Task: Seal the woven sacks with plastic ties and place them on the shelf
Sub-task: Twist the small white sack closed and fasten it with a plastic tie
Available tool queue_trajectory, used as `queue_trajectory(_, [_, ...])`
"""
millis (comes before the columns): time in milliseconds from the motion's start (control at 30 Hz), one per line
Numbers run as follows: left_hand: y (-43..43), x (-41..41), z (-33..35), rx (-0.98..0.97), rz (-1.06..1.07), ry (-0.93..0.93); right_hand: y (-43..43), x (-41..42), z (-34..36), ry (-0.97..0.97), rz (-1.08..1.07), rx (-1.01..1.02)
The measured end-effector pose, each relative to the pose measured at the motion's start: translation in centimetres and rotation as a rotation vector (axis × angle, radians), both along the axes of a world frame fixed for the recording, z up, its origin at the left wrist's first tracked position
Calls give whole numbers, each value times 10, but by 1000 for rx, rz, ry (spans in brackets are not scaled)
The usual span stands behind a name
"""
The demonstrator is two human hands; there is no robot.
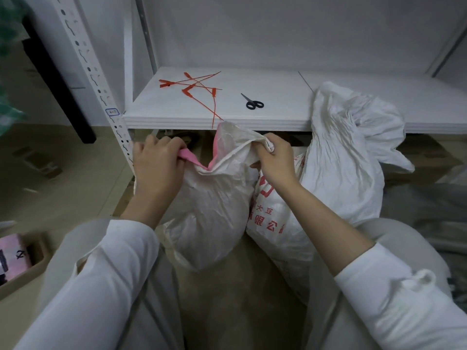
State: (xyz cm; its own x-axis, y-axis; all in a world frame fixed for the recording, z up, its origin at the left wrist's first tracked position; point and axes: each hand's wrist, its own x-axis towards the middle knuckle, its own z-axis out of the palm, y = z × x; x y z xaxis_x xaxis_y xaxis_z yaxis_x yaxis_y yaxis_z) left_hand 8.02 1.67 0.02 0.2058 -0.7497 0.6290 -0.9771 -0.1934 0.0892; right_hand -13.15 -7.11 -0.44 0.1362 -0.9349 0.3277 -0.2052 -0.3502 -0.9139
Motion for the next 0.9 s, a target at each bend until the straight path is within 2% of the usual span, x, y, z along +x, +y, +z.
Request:
queue_trajectory(100, [-2, -4, -5, 59, -42, -17, -3, 1, -10, 84, 21, 57])
queue_trajectory(467, [-12, -13, -5, 114, -80, -6, -4, 6, -13, 127, 118, 95])
queue_trajectory(667, [-19, -11, -2, 118, -117, 13, -6, 14, -22, 218, 153, 97])
queue_trajectory(900, [-23, 5, 3, 159, -129, 64, -5, 35, -27, 357, 341, 128])
